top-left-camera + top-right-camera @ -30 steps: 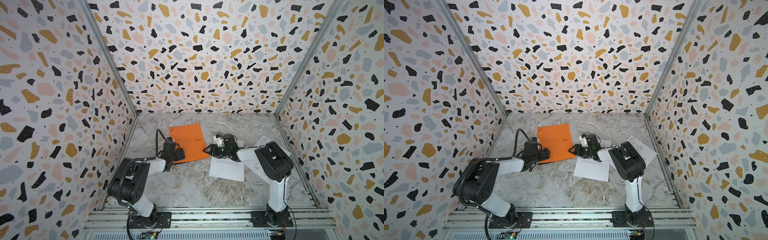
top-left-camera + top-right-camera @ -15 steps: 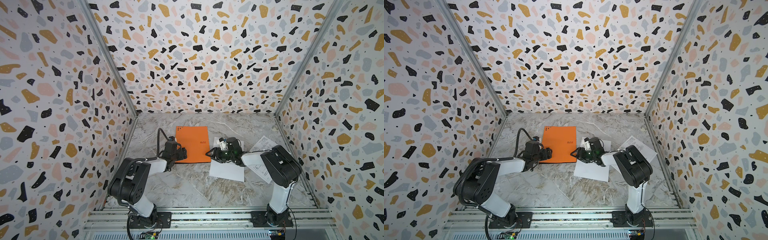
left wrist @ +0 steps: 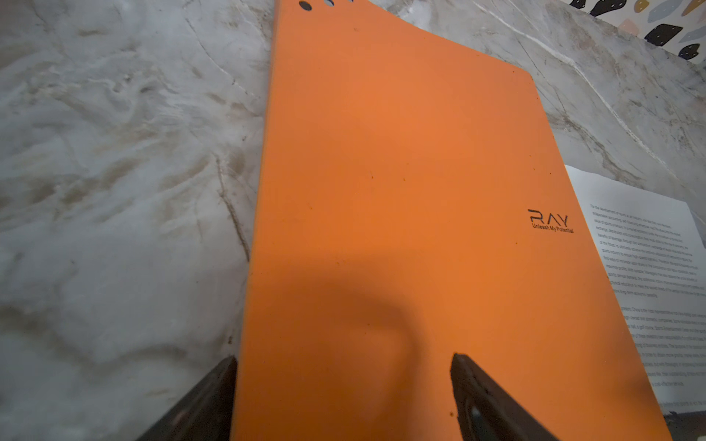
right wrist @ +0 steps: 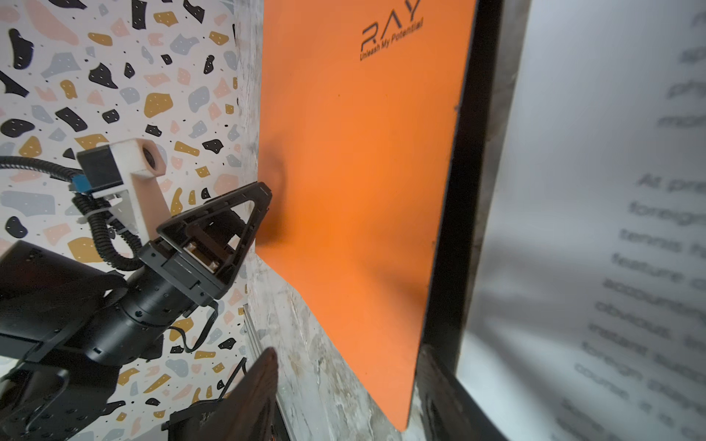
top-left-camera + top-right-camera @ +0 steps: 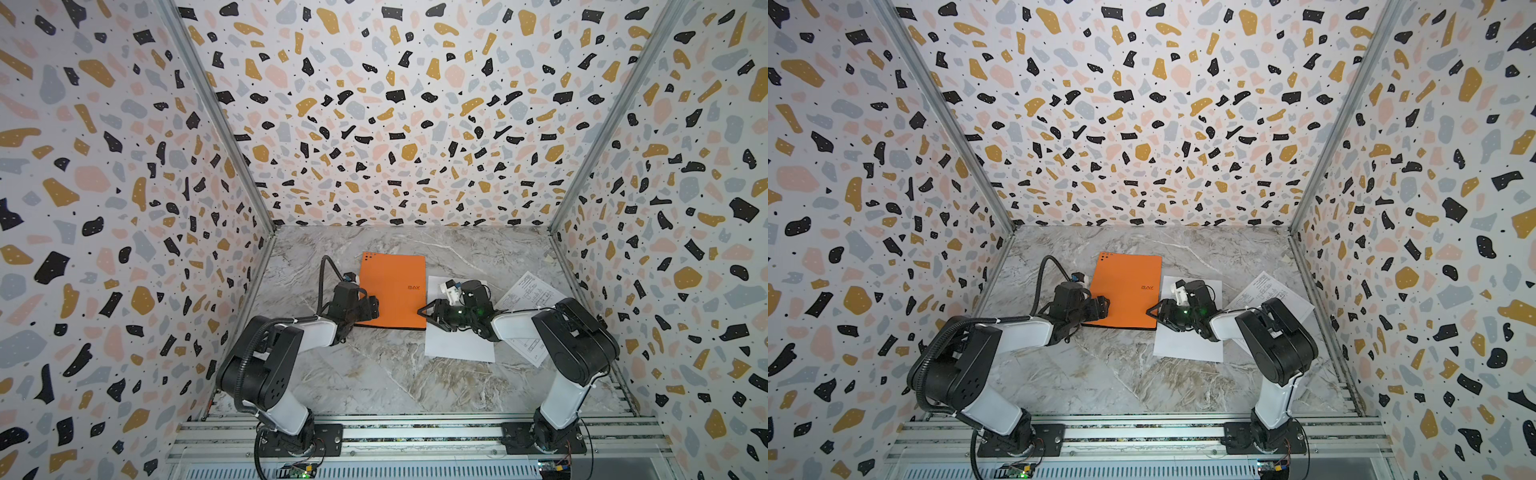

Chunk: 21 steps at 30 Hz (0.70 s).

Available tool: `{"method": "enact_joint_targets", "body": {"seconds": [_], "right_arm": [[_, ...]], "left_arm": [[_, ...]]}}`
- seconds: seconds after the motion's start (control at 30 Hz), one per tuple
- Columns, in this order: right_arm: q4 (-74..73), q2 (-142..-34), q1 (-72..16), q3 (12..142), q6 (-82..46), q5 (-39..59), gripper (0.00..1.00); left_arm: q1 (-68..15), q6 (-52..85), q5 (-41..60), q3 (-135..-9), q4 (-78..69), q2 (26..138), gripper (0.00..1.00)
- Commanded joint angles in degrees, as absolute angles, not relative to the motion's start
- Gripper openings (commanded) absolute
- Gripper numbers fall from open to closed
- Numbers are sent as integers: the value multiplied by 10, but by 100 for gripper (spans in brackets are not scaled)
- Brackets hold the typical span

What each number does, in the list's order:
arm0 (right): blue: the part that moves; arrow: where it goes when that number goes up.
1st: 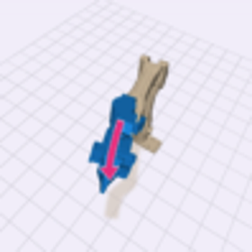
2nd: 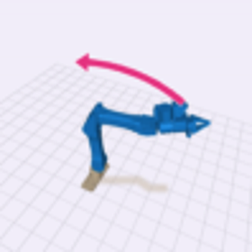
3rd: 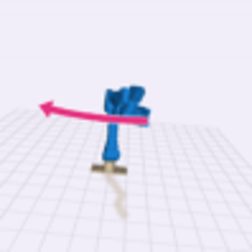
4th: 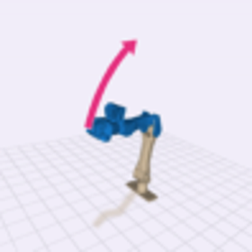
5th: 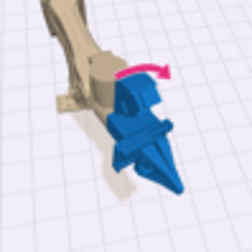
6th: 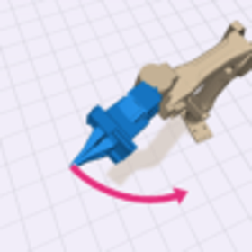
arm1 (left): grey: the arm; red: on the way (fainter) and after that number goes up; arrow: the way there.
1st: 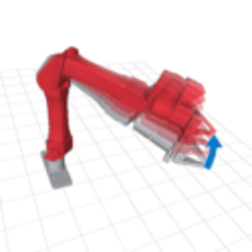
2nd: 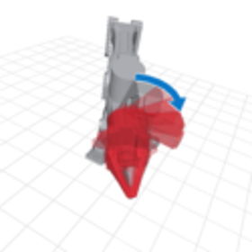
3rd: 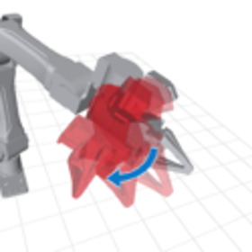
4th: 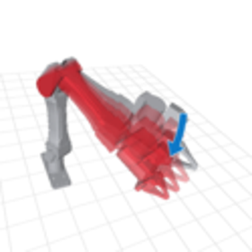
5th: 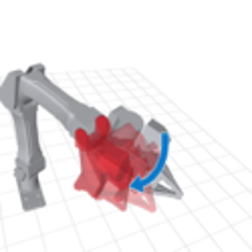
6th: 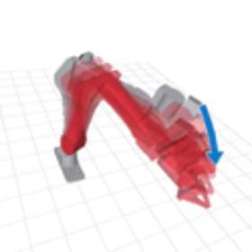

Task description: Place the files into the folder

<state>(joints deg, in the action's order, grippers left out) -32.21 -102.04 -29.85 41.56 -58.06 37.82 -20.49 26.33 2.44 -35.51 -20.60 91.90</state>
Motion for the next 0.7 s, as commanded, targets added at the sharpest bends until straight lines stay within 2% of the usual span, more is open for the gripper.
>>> {"method": "enact_joint_targets", "body": {"seconds": [0.0,0.67], "right_arm": [[-366,-992,-292,406,-589,401,57],[-577,-1031,-268,335,-687,453,51]], "left_arm": [[-225,268,69,-339,-260,898,85],[-236,290,80,-283,-310,885,86]]}}
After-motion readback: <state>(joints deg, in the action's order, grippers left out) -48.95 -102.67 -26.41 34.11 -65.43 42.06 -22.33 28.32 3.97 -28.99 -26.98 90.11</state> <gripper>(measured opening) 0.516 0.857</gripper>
